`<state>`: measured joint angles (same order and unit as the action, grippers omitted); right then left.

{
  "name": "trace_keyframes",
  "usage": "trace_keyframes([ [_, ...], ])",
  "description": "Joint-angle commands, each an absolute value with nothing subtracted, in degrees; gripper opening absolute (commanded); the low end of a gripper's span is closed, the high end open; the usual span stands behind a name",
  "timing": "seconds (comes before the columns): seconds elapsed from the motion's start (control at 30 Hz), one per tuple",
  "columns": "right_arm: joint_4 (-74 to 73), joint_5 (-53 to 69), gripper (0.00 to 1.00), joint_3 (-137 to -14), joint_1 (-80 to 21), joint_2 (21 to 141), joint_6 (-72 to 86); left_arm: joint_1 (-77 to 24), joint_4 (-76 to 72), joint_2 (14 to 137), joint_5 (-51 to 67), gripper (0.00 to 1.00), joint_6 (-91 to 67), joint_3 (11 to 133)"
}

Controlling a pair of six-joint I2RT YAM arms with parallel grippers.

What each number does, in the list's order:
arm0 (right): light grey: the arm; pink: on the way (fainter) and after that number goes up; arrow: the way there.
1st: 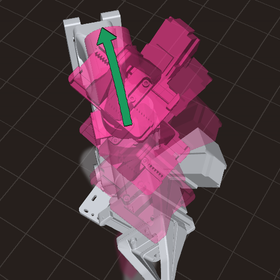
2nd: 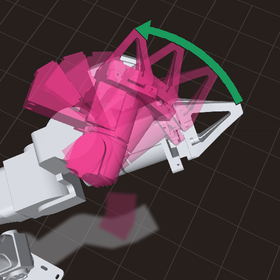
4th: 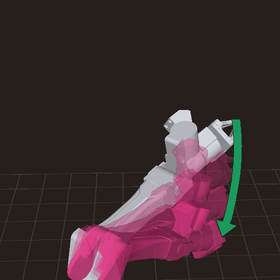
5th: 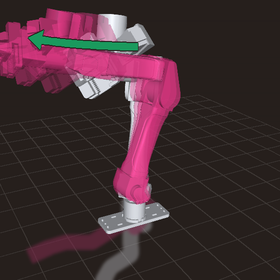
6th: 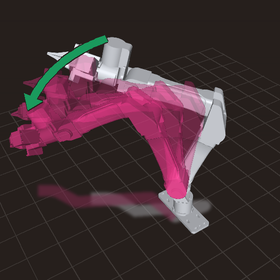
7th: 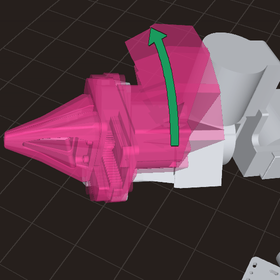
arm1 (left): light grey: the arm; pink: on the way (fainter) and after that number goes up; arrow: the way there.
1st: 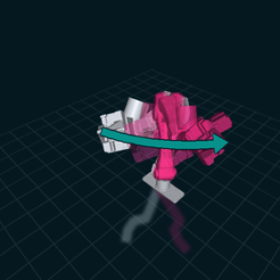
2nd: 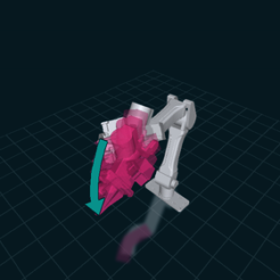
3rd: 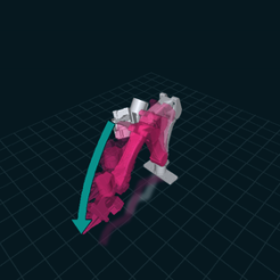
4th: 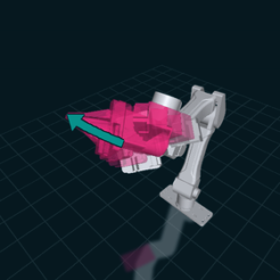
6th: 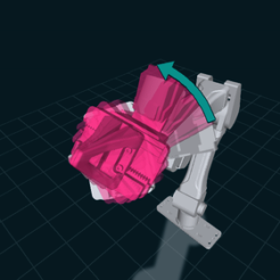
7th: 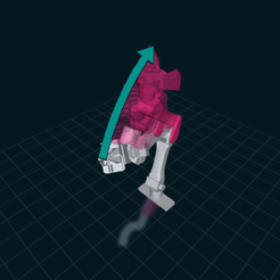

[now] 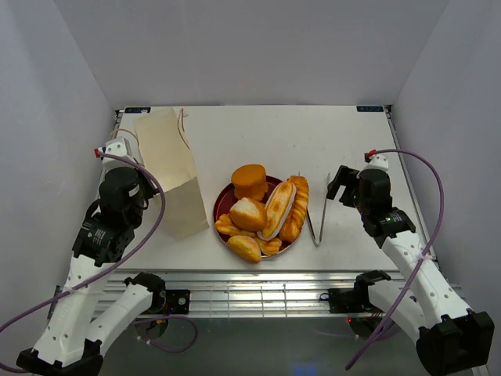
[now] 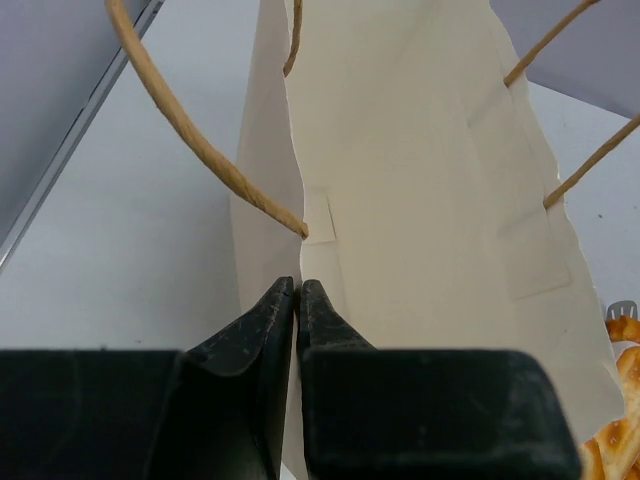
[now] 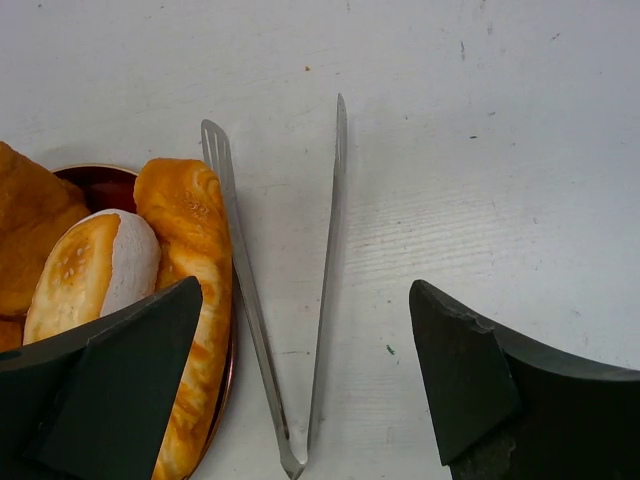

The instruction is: Place the fake bread into the paper bag

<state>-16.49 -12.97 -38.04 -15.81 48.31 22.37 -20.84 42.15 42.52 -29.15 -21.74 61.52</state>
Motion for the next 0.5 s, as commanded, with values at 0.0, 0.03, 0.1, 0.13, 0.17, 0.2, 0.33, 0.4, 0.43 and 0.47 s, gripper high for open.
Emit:
trace_keyframes([
  [0.0,-15.8,-15.9,0.9,-39.3,-15.7,46.7,23.6,-20.8,37.5,42.6,-30.0,0.18,-19.1,59.9],
  [0.03,-14.4,-15.4,0.9,-38.9,-15.7,46.1,23.6,-20.8,36.3,42.5,-29.9,0.18,-19.0,59.3],
  [0.1,-14.1,-14.3,0.9,-38.0,-15.7,45.9,23.5,-20.8,32.5,41.9,-29.7,0.2,-17.7,57.1],
  [0.13,-14.2,-14.5,0.9,-37.8,-15.7,45.9,23.7,-20.8,31.6,41.9,-29.9,0.21,-17.3,56.8],
  [0.17,-15.3,-15.0,0.9,-37.8,-15.7,46.0,24.3,-20.8,31.1,42.6,-29.9,0.22,-17.0,56.7],
  [0.2,-15.3,-14.9,0.9,-37.3,-15.7,46.1,24.4,-20.8,30.3,43.1,-30.0,0.24,-16.3,56.9],
  [0.33,-16.4,-15.5,0.9,-36.1,-15.7,46.3,23.7,-20.8,28.7,45.5,-31.2,0.24,-14.5,57.4],
  [0.4,-16.5,-14.2,0.9,-34.7,-15.7,46.3,22.2,-20.8,28.0,46.2,-32.2,0.25,-14.0,57.7],
  [0.43,-16.3,-13.4,0.9,-34.3,-15.7,46.3,21.6,-20.8,27.6,46.4,-32.5,0.27,-13.9,57.7],
  [0.47,-16.3,-11.4,0.9,-33.8,-15.7,46.2,21.2,-20.8,27.2,46.4,-32.8,0.29,-13.7,57.7],
])
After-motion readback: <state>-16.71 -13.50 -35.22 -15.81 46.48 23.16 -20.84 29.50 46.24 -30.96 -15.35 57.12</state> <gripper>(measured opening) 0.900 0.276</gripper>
